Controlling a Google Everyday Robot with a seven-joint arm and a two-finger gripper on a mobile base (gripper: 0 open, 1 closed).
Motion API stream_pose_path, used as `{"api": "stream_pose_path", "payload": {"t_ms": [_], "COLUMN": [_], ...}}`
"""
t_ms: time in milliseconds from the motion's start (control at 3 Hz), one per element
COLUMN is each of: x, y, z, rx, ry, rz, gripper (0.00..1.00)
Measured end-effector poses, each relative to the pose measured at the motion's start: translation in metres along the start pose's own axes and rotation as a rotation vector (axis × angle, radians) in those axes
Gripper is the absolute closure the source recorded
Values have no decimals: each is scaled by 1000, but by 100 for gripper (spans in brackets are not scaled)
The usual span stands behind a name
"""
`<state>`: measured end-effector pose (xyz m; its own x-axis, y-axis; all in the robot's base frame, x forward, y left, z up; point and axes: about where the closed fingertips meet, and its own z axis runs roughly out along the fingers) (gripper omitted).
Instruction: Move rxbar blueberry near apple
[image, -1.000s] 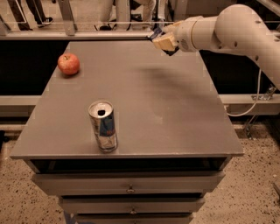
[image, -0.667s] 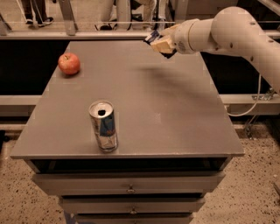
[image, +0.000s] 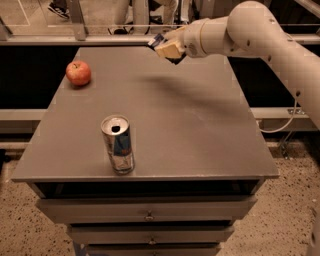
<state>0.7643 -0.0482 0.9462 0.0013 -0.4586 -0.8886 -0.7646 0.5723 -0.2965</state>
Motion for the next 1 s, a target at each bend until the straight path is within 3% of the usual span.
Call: {"api": "stream_pose_path", "payload": {"t_ms": [333, 667, 1000], "x": [-20, -23, -6], "y": [18, 44, 71], "z": [12, 24, 48], "rx": [-69, -153, -238], "ry": [-23, -32, -44], "rz": [-11, 26, 92], "gripper": [100, 100, 100]}}
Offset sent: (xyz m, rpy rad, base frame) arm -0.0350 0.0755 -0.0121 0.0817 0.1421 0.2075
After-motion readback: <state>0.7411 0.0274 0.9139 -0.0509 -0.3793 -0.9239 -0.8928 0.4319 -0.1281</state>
